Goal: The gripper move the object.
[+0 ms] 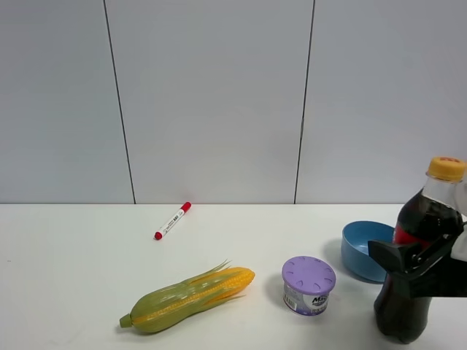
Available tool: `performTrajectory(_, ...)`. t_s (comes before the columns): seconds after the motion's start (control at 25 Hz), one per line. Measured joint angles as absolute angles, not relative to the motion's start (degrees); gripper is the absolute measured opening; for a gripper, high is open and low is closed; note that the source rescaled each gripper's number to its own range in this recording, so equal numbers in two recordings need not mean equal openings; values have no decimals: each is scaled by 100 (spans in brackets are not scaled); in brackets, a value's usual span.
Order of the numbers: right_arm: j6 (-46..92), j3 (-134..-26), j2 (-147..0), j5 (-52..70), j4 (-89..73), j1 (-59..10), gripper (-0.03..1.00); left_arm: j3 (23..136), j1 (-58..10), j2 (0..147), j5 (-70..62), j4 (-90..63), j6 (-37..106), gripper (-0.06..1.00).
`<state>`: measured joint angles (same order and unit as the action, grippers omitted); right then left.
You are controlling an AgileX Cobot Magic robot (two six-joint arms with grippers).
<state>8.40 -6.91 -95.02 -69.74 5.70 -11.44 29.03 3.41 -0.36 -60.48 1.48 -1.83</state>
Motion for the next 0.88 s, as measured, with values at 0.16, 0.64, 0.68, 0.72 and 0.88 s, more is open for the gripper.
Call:
performTrajectory(0.16, 840, -691, -9502, -6974, 570, -1144, 49, 2903, 341, -36, -6048, 148, -183, 100)
performTrajectory(0.64, 663, -681, -8636, -6970, 618, -1144, 61, 2903, 341, -36, -6048, 148, -183, 100)
performTrajectory(0.68, 645, -681, -8565, -6970, 589, -1144, 62, 2903, 341, -36, -6048, 148, -183, 100)
performTrajectory(0.72, 646, -681, -8486, -6970, 572, -1144, 64, 2903, 341, -36, -6048, 148, -183, 100)
performTrajectory(0.88, 571, -674, -8211, -6970, 508, -1144, 65, 2903, 341, -36, -6048, 148, -183, 100)
